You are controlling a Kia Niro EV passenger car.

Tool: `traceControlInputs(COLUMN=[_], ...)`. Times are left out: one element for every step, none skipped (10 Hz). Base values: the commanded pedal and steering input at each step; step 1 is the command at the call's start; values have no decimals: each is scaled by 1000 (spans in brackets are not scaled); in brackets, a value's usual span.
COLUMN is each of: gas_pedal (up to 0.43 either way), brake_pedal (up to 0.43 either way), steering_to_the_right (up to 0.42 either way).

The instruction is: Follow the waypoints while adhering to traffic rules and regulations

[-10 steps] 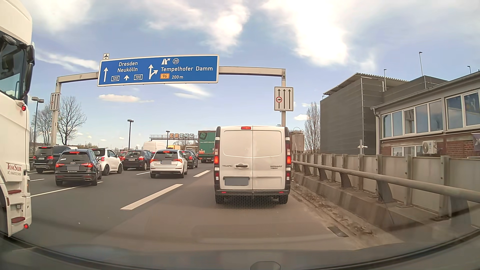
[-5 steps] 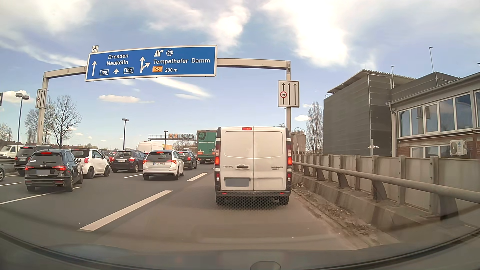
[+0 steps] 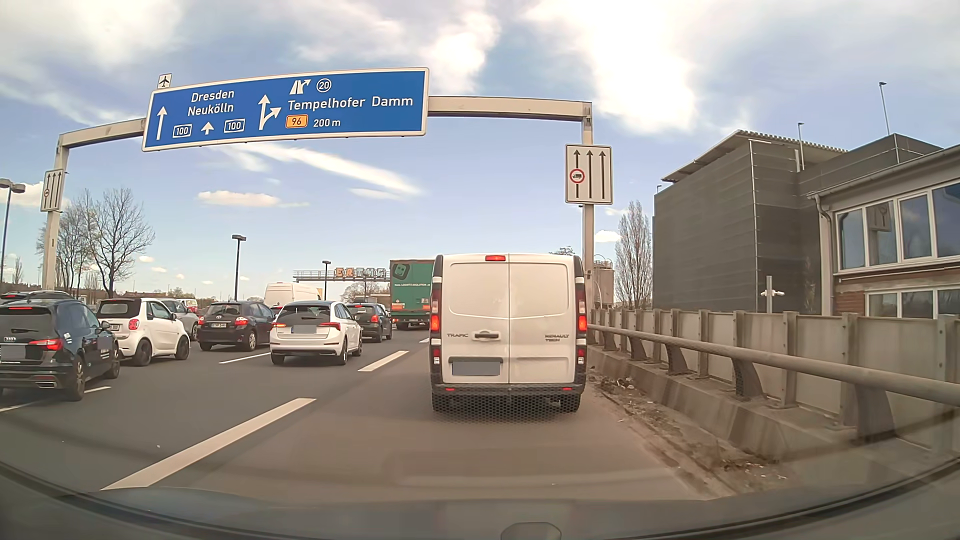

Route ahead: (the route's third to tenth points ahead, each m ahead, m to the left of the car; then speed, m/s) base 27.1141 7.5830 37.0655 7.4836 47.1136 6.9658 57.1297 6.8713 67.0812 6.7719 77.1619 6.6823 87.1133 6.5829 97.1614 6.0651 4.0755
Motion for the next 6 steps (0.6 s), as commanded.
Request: traceControlInputs(gas_pedal=[39,20,8,0,0,0], brake_pedal=[0,0,0,0,0,0], steering_to_the_right=[-1,-1,-1,0,0,0])
